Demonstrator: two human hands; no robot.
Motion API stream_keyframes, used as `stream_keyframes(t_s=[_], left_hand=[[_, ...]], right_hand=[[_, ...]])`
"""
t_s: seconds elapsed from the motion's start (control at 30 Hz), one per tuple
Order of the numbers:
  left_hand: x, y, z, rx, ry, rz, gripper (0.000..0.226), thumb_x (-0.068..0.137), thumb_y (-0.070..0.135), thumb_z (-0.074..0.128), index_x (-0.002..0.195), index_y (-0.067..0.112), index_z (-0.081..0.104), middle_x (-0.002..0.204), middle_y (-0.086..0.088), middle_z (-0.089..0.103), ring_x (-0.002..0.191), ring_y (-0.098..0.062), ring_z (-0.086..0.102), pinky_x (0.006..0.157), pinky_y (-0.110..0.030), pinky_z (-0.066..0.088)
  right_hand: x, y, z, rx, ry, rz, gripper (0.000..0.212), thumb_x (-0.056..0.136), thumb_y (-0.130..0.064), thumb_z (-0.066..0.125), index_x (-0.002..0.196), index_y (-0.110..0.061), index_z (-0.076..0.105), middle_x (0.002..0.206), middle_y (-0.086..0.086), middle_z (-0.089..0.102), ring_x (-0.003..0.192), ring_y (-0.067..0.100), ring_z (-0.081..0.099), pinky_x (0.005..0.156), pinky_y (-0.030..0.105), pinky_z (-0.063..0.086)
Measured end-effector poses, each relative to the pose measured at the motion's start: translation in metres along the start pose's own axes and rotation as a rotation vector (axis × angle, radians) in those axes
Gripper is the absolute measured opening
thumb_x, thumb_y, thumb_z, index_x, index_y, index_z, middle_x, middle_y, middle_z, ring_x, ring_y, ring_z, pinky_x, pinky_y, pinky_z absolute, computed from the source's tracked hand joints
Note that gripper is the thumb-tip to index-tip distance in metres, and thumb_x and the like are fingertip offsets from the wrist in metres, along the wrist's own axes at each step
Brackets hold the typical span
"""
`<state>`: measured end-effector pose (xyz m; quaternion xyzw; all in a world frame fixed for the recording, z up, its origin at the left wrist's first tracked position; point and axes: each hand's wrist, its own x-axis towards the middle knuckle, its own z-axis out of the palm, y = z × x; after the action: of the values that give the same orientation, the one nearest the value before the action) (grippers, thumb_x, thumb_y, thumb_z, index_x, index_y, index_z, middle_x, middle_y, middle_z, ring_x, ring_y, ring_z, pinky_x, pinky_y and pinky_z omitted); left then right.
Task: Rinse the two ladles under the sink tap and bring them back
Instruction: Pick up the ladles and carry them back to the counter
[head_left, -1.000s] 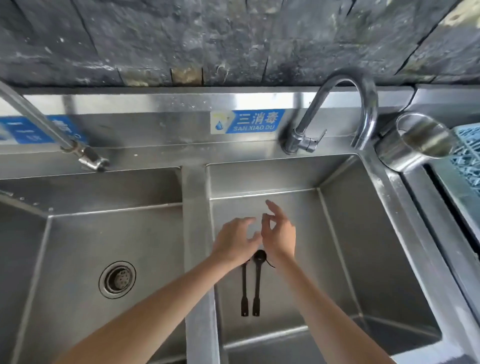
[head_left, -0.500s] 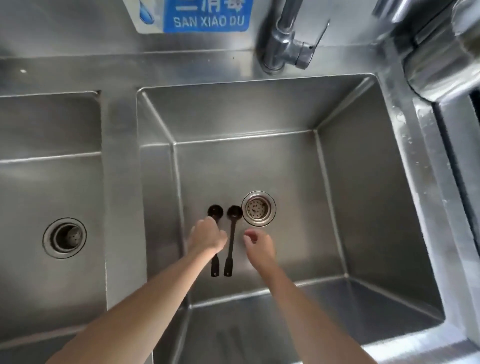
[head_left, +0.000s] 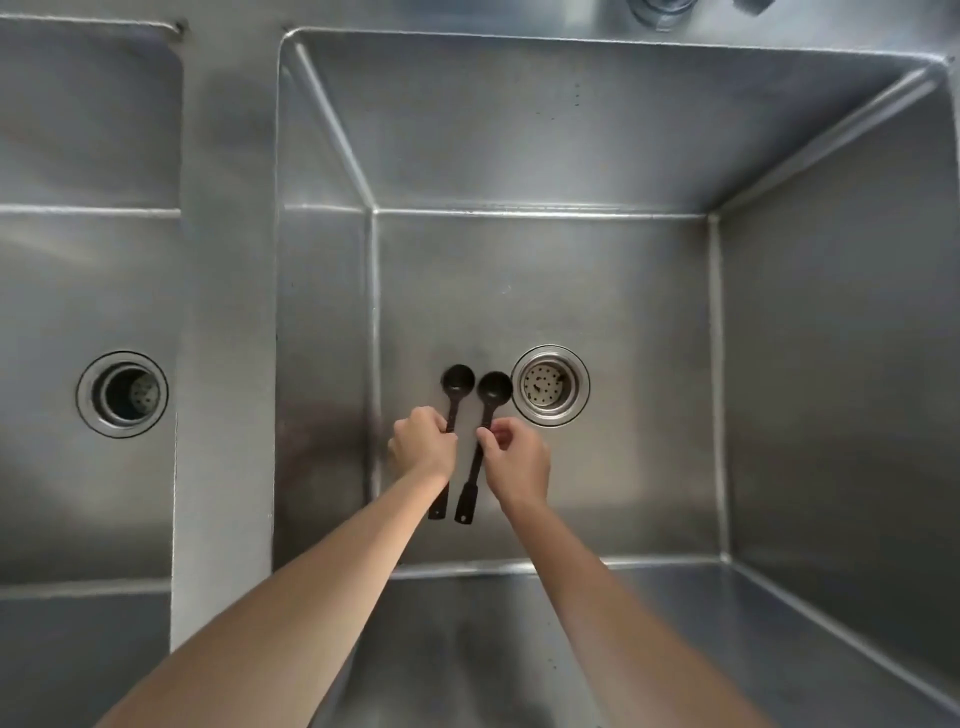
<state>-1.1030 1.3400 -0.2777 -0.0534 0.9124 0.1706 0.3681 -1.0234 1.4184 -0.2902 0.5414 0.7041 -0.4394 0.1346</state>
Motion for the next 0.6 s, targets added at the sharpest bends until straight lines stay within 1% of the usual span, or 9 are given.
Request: stream_keyframes(t_s=[0.13,0.2,0.27,0.33,0.4,0.47,0.53,0.6], left_hand=[[-0.008,0.004,-0.011,0.01,-0.01,0.088,0.014,0.089,0.024,0.072,0.101,0.018,0.073,0.104,-0.008,0.075,0.102,-0.031,0.068,0.082,-0.032,0.05],[-0.016,0.008,-0.021,0.0,0.011,0.155,0.013,0.089,0.024,0.072,0.1,0.017,0.074,0.1,-0.007,0.076,0.099,-0.029,0.069,0.078,-0.03,0.048],[-0.026,0.014,-0.034,-0.033,0.036,0.243,0.01,0.089,0.023,0.071,0.096,0.017,0.074,0.095,-0.004,0.077,0.093,-0.025,0.07,0.072,-0.027,0.046],[-0.037,0.023,-0.049,-0.066,0.044,0.332,0.008,0.088,0.021,0.07,0.093,0.017,0.074,0.091,-0.002,0.077,0.088,-0.021,0.07,0.073,-0.03,0.052],[-0.05,0.034,-0.067,-0.101,0.039,0.426,0.011,0.089,0.018,0.068,0.097,0.014,0.075,0.092,-0.003,0.078,0.083,-0.02,0.071,0.076,-0.033,0.057],[-0.065,0.047,-0.088,-0.117,0.045,0.532,0.015,0.088,0.016,0.067,0.099,0.011,0.076,0.09,-0.006,0.079,0.08,-0.021,0.072,0.077,-0.036,0.058],[-0.082,0.057,-0.112,-0.122,0.073,0.635,0.014,0.086,0.016,0.067,0.094,0.011,0.077,0.084,-0.005,0.079,0.074,-0.021,0.072,0.072,-0.037,0.06],[-0.098,0.066,-0.137,-0.074,0.113,0.721,0.012,0.082,0.017,0.065,0.083,0.012,0.076,0.077,-0.004,0.076,0.068,-0.022,0.071,0.065,-0.039,0.059]], right_hand=[[-0.007,-0.011,-0.016,0.045,0.0,-0.019,0.018,0.094,-0.028,0.072,0.106,-0.014,0.075,0.097,0.001,0.078,0.09,0.015,0.07,0.089,0.033,0.055],[-0.015,-0.02,-0.031,0.072,0.016,-0.029,0.019,0.094,-0.028,0.072,0.107,-0.015,0.076,0.096,0.0,0.078,0.092,0.015,0.071,0.091,0.033,0.056],[-0.025,-0.029,-0.049,0.111,0.039,-0.02,0.019,0.095,-0.03,0.071,0.108,-0.017,0.076,0.091,-0.004,0.076,0.097,0.018,0.071,0.095,0.036,0.056],[-0.037,-0.04,-0.069,0.145,0.065,-0.031,0.019,0.094,-0.032,0.07,0.107,-0.02,0.077,0.083,-0.012,0.071,0.099,0.02,0.071,0.095,0.038,0.056],[-0.051,-0.052,-0.09,0.159,0.109,-0.063,0.017,0.093,-0.032,0.07,0.105,-0.023,0.078,0.075,-0.018,0.068,0.096,0.02,0.072,0.091,0.033,0.056],[-0.067,-0.064,-0.111,0.141,0.177,-0.103,0.014,0.091,-0.031,0.07,0.098,-0.024,0.08,0.074,-0.013,0.073,0.09,0.02,0.072,0.082,0.029,0.055],[-0.085,-0.075,-0.132,0.109,0.24,-0.15,0.013,0.087,-0.031,0.07,0.092,-0.023,0.08,0.078,-0.005,0.079,0.081,0.019,0.072,0.075,0.029,0.056],[-0.103,-0.086,-0.153,0.058,0.287,-0.198,0.013,0.085,-0.029,0.07,0.092,-0.023,0.08,0.078,-0.001,0.08,0.077,0.021,0.072,0.073,0.033,0.059]])
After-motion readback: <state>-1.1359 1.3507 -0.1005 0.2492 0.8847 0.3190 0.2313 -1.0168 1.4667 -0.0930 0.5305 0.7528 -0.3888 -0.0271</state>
